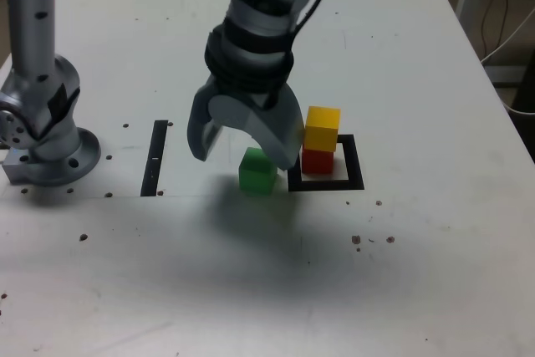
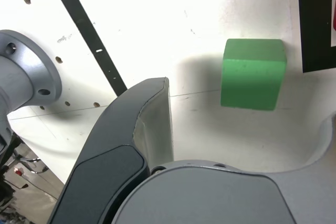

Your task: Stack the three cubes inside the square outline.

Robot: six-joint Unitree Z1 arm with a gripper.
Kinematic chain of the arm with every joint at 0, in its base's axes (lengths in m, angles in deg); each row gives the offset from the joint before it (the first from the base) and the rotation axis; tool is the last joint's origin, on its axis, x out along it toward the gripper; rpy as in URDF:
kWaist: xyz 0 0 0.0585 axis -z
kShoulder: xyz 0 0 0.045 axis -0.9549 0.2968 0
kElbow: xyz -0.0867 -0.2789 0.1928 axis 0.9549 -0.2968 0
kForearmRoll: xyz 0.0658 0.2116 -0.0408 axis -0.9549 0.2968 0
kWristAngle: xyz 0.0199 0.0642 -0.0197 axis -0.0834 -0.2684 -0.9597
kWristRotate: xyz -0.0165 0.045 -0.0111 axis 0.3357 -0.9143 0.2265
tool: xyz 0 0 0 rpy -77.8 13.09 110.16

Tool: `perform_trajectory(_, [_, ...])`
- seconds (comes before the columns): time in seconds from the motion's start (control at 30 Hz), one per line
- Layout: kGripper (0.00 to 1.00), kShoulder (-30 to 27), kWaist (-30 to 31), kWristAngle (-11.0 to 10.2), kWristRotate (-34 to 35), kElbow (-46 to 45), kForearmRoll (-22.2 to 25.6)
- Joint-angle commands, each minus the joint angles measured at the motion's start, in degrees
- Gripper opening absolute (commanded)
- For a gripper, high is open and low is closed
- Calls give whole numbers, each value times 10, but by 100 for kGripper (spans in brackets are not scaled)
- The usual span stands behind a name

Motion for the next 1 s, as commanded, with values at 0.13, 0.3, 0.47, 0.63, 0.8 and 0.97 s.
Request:
perform_trajectory(0.13, [99, 25, 0, 3, 1, -4, -18])
perform_trajectory(0.3, [98, 37, 0, 6, 1, -11, -28])
perform_trajectory(0.47, [97, 42, 0, 9, 1, -22, -41])
perform_trajectory(0.63, [96, 50, 0, 14, -1, -28, -51])
perform_trajectory(0.8, [95, 62, 0, 20, -4, -30, -60])
perform_trajectory(0.97, [93, 64, 0, 21, -5, -33, -64])
